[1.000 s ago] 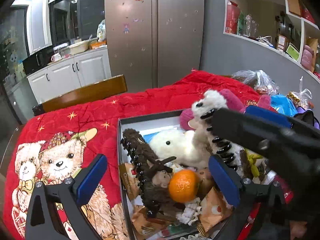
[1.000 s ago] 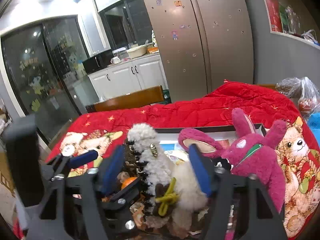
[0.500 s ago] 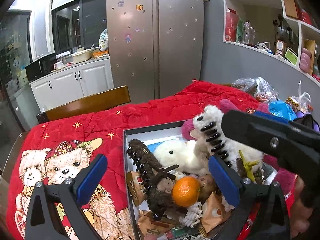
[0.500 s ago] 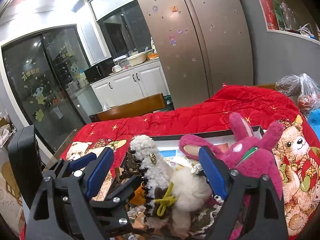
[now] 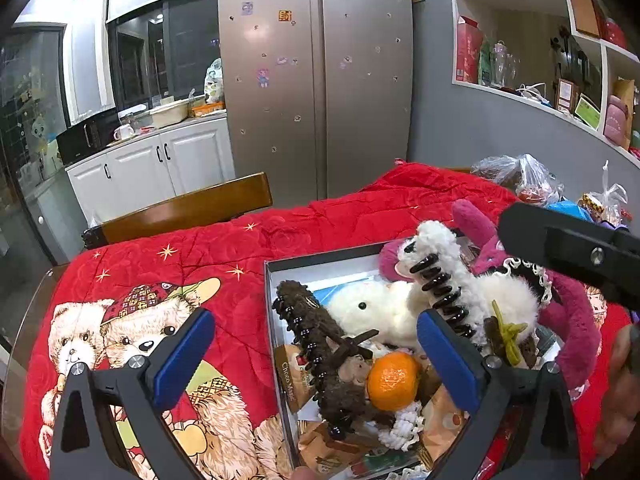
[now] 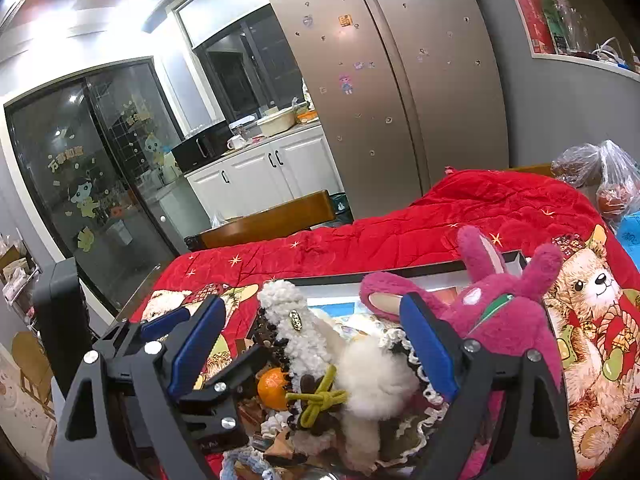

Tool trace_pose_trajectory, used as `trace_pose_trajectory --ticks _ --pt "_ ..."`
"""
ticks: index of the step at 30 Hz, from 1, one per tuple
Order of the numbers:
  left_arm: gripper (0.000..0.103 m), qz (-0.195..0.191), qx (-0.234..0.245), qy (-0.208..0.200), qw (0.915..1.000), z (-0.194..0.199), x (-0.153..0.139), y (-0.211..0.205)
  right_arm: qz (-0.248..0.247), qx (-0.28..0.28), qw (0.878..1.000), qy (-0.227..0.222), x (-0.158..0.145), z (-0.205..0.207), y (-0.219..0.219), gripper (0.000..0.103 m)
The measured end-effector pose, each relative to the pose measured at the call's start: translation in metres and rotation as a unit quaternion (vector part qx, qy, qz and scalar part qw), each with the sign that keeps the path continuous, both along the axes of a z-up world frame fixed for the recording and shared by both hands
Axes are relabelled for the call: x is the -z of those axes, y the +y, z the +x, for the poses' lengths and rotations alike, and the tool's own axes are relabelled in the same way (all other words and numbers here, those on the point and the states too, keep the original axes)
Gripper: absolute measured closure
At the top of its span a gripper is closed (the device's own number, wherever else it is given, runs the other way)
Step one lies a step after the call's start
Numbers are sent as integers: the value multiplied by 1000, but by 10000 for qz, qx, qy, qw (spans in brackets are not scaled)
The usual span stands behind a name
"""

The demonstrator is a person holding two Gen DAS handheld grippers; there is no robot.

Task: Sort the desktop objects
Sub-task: 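Open both grippers to drop the orange and claw clip into the box, then withdraw both tools from the box toward the scrunchie and bead bracelet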

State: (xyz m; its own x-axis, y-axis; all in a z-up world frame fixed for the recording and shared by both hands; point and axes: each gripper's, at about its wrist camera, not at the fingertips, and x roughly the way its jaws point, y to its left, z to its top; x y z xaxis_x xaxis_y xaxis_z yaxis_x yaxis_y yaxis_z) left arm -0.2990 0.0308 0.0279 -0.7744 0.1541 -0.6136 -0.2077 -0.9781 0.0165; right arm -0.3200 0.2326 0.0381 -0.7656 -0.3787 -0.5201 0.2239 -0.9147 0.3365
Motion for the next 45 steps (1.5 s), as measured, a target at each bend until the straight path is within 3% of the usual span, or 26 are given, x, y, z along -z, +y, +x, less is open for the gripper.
trace_pose_trajectory --ticks 6,13,20,26,32,37,42,45 --pt "0 197 -109 25 9997 3 -10 -11 27 52 9999 147 -13 9 8 13" --pt "0 307 -163 241 9991 30 -41 -15 -211 -13 9987 471 -41 32 14 13" --pt "0 358 -129 430 9984 72 -69 -15 -124 -13 9954 952 -77 81 22 6" --pt "0 400 -146 393 9983 97 -68 -15 -64 193 9928 1179 -91 121 46 5" --pt "0 334 -166 157 9992 113 -40 -11 156 231 9944 1021 -71 146 62 5" --pt "0 362 -160 -4 9992 120 -9 -7 342 190 9964 757 -37 154 66 5" --pt "0 424 -134 -246 9987 114 24 -7 566 103 9980 273 8 146 65 5" --pt "0 160 -166 -399 9989 109 41 -4 663 43 9977 -97 34 137 64 6"
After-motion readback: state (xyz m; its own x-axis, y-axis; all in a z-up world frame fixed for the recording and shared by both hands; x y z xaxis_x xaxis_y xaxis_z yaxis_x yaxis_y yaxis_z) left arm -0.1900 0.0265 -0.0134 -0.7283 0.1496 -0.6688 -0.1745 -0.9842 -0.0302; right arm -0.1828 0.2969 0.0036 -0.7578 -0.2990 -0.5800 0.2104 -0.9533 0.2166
